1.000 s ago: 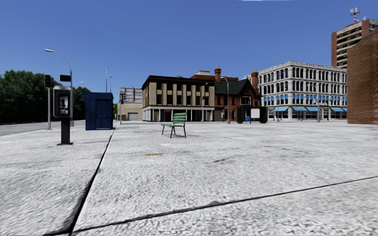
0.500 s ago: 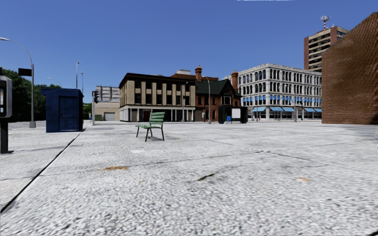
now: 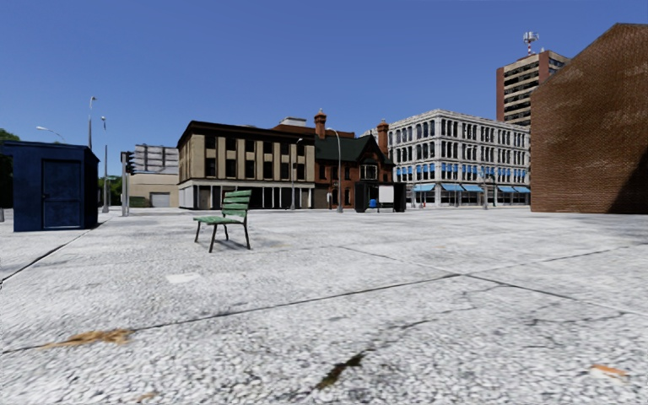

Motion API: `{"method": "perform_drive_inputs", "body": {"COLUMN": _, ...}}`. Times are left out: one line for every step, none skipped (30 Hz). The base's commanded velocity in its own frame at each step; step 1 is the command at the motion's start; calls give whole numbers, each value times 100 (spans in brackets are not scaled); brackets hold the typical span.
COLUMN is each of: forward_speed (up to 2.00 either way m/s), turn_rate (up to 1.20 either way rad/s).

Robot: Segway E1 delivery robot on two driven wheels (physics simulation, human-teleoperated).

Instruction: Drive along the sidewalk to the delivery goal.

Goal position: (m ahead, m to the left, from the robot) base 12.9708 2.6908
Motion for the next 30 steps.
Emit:
{"method": "perform_drive_inputs", "body": {"forward_speed": 200, "turn_rate": 0}}
{"method": "perform_drive_inputs", "body": {"forward_speed": 200, "turn_rate": 0}}
{"method": "perform_drive_inputs", "body": {"forward_speed": 200, "turn_rate": 0}}
{"method": "perform_drive_inputs", "body": {"forward_speed": 200, "turn_rate": 0}}
{"method": "perform_drive_inputs", "body": {"forward_speed": 200, "turn_rate": 0}}
{"method": "perform_drive_inputs", "body": {"forward_speed": 200, "turn_rate": 0}}
{"method": "perform_drive_inputs", "body": {"forward_speed": 200, "turn_rate": 0}}
{"method": "perform_drive_inputs", "body": {"forward_speed": 200, "turn_rate": 0}}
{"method": "perform_drive_inputs", "body": {"forward_speed": 200, "turn_rate": 0}}
{"method": "perform_drive_inputs", "body": {"forward_speed": 200, "turn_rate": 0}}
{"method": "perform_drive_inputs", "body": {"forward_speed": 200, "turn_rate": 0}}
{"method": "perform_drive_inputs", "body": {"forward_speed": 200, "turn_rate": 0}}
{"method": "perform_drive_inputs", "body": {"forward_speed": 200, "turn_rate": 0}}
{"method": "perform_drive_inputs", "body": {"forward_speed": 200, "turn_rate": 0}}
{"method": "perform_drive_inputs", "body": {"forward_speed": 200, "turn_rate": 0}}
{"method": "perform_drive_inputs", "body": {"forward_speed": 200, "turn_rate": 0}}
{"method": "perform_drive_inputs", "body": {"forward_speed": 200, "turn_rate": 0}}
{"method": "perform_drive_inputs", "body": {"forward_speed": 200, "turn_rate": 0}}
{"method": "perform_drive_inputs", "body": {"forward_speed": 200, "turn_rate": 0}}
{"method": "perform_drive_inputs", "body": {"forward_speed": 200, "turn_rate": 0}}
{"method": "perform_drive_inputs", "body": {"forward_speed": 200, "turn_rate": 0}}
{"method": "perform_drive_inputs", "body": {"forward_speed": 200, "turn_rate": 0}}
{"method": "perform_drive_inputs", "body": {"forward_speed": 200, "turn_rate": 0}}
{"method": "perform_drive_inputs", "body": {"forward_speed": 200, "turn_rate": 0}}
{"method": "perform_drive_inputs", "body": {"forward_speed": 200, "turn_rate": 0}}
{"method": "perform_drive_inputs", "body": {"forward_speed": 200, "turn_rate": 0}}
{"method": "perform_drive_inputs", "body": {"forward_speed": 200, "turn_rate": 0}}
{"method": "perform_drive_inputs", "body": {"forward_speed": 200, "turn_rate": 0}}
{"method": "perform_drive_inputs", "body": {"forward_speed": 200, "turn_rate": 0}}
{"method": "perform_drive_inputs", "body": {"forward_speed": 200, "turn_rate": 0}}
